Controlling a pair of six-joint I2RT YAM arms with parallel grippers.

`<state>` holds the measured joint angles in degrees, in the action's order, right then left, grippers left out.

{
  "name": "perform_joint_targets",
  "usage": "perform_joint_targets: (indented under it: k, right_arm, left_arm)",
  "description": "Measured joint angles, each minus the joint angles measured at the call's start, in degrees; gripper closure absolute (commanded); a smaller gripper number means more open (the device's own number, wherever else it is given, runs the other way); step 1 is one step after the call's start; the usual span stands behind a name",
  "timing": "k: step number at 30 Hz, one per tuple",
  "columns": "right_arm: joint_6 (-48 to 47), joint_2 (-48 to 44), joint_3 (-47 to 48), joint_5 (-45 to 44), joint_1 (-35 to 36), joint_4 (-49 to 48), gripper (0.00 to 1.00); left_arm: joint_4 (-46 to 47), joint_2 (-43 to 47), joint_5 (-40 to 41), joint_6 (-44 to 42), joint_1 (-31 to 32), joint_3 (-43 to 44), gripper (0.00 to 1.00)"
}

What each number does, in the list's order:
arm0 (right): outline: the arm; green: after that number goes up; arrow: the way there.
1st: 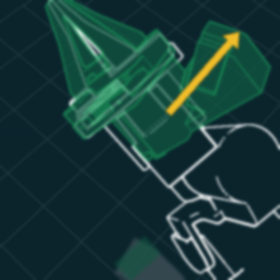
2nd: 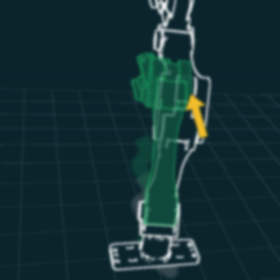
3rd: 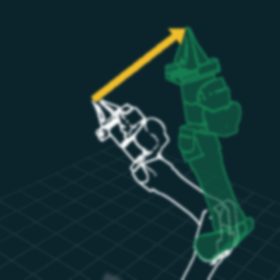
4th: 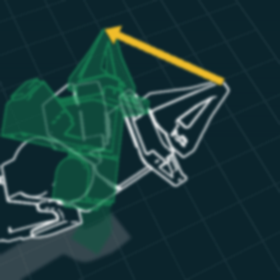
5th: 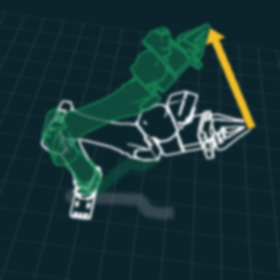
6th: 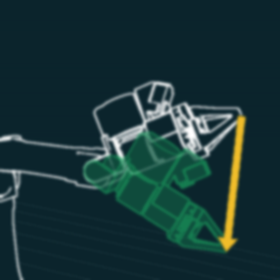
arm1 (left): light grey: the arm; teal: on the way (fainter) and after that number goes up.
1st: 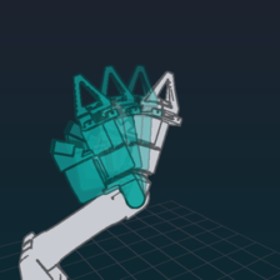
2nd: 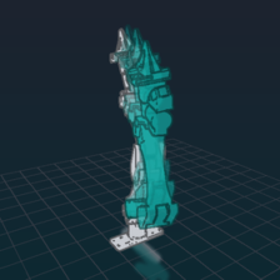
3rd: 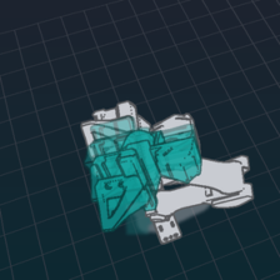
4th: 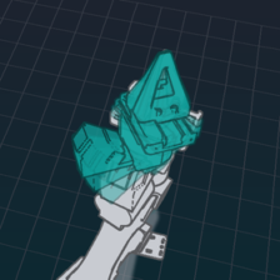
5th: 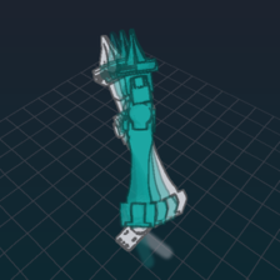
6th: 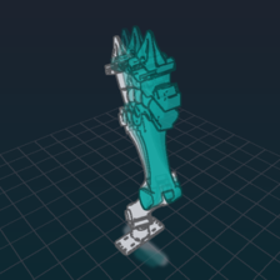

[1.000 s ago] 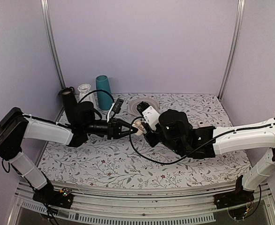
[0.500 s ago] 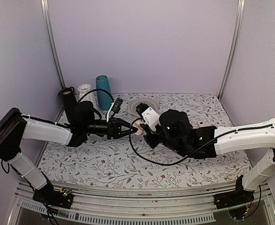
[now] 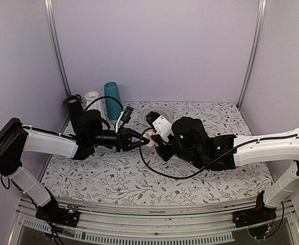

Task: Insert the wireless bluetooth earbuds into the charging case
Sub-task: Place the right earbud in the right side groove of the charging case.

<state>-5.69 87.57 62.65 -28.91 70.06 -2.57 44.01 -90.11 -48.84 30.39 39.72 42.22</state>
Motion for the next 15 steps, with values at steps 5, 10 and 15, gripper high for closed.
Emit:
perform_joint_targets:
  k: [5,10,15]
  right_arm:
    - [1.4,0.7,2.3,0.4,0.0,2.1,0.82]
    - [2.7,1.3,3.9,1.3,0.0,3.0,0.76]
    - [3.8,1.6,5.3,2.6,0.0,3.8,0.74]
  left_arm:
    - [0.4,0.5,0.0,-0.2,0.0,-0.2,1.0]
    - [1.5,0.6,0.2,-0.3,0.1,-1.0,1.0]
    - [2.3,2.3,0.5,-0.3,0.2,-2.4,1.0]
